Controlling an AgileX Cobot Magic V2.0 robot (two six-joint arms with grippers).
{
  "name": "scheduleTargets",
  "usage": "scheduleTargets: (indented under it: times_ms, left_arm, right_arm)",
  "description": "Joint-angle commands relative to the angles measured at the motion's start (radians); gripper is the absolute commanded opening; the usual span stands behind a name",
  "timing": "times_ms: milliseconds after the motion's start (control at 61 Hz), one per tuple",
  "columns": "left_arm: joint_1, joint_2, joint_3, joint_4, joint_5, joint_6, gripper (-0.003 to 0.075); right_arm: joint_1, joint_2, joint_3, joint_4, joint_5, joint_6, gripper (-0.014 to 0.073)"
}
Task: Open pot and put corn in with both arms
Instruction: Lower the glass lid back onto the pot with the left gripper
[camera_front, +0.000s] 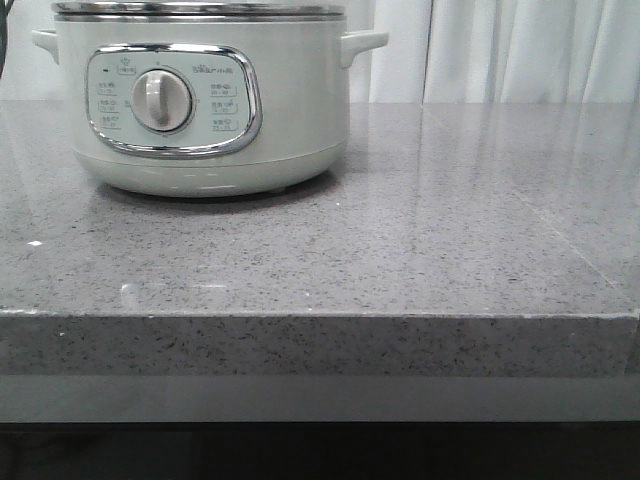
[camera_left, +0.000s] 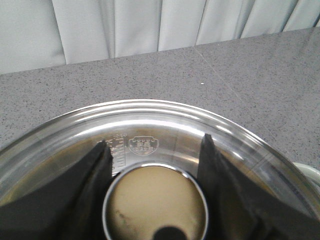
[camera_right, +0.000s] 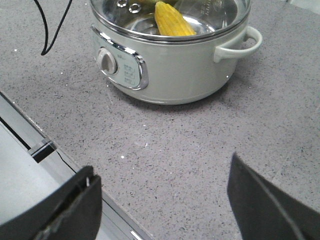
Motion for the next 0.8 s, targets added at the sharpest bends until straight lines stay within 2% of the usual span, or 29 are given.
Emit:
scheduleTargets:
  times_ms: [0,131,246,312,574,787]
  left_arm:
    - [0.001,-0.067,-0.034,-0.012,-0.037,-0.011,0.0242]
    - [0.001,-0.067,-0.034,-0.012,-0.034,-0.011,0.0279]
    - [0.001,-0.067,-0.034,-0.012,-0.032,-0.011,0.0412]
    - [0.001,-0.069,-0.034,-0.012,-0.027,-0.011,0.0454]
    - [0.001,-0.149,-0.034,-0.012,-0.008,-0.011,0.0438]
    - [0.001,-0.259,-0.029,-0.012,0.105,-0.007,0.0438]
  right_arm:
    - [-0.005,-0.009,-0.025,0.007,-0.078,-0.004,0.0542]
    - [-0.005,-0.009,-0.025,0.007,-0.078,-0.004,0.0542]
    - [-0.005,-0.009,-0.025,0.007,-0.078,-0.004,0.0542]
    - [-0.005,-0.009,-0.025,0.007,-0.078,-0.004,0.0542]
    - [-0.005,-0.009,-0.025,0.007,-0.078,-0.004,0.0542]
    - [-0.005,-0.009,-0.025,0.007,-0.078,-0.004,0.0542]
